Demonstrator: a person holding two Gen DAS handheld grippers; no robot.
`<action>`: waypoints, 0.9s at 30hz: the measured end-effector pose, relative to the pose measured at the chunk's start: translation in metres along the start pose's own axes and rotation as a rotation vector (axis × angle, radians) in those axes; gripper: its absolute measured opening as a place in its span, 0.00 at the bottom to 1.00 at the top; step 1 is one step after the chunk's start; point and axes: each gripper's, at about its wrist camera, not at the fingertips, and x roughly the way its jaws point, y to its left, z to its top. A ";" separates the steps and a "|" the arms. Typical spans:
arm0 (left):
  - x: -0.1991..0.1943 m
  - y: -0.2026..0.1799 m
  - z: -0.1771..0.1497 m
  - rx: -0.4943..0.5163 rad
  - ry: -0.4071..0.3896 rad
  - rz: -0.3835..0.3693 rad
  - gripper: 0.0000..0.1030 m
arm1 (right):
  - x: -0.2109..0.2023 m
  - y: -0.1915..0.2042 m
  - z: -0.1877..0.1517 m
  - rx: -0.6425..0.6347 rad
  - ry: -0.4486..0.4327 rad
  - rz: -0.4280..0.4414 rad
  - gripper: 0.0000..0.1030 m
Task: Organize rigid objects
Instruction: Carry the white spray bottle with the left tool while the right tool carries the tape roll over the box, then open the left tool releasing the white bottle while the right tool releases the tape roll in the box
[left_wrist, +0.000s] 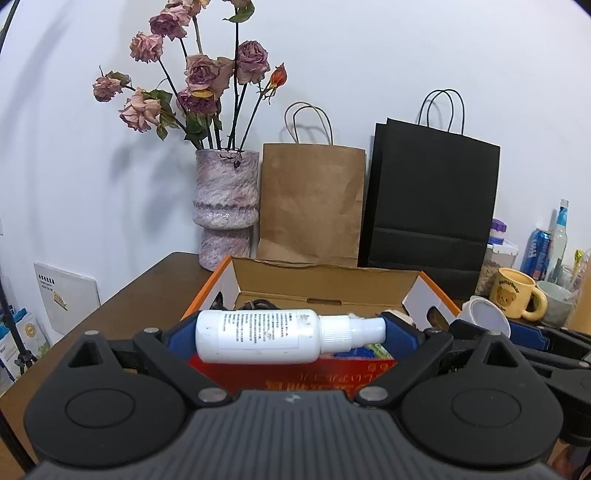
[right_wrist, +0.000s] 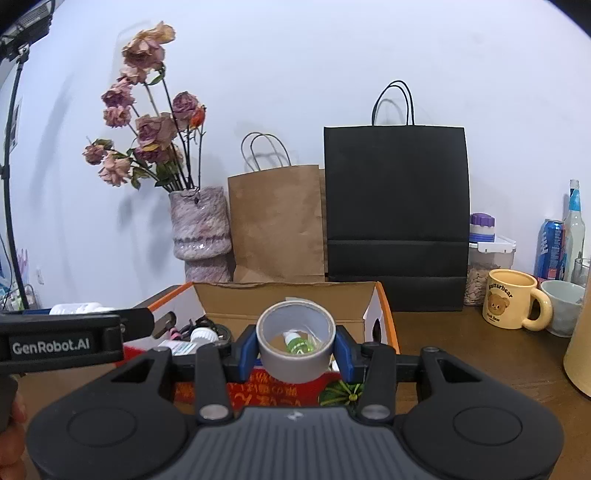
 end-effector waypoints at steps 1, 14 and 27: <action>0.003 -0.001 0.002 -0.004 0.000 -0.001 0.96 | 0.003 -0.001 0.001 0.002 -0.001 -0.001 0.41; 0.047 -0.005 0.024 -0.023 -0.021 0.012 0.96 | 0.051 -0.014 0.017 0.025 0.000 -0.006 0.41; 0.086 -0.007 0.033 0.003 -0.012 0.019 0.96 | 0.091 -0.019 0.026 0.004 0.006 -0.008 0.41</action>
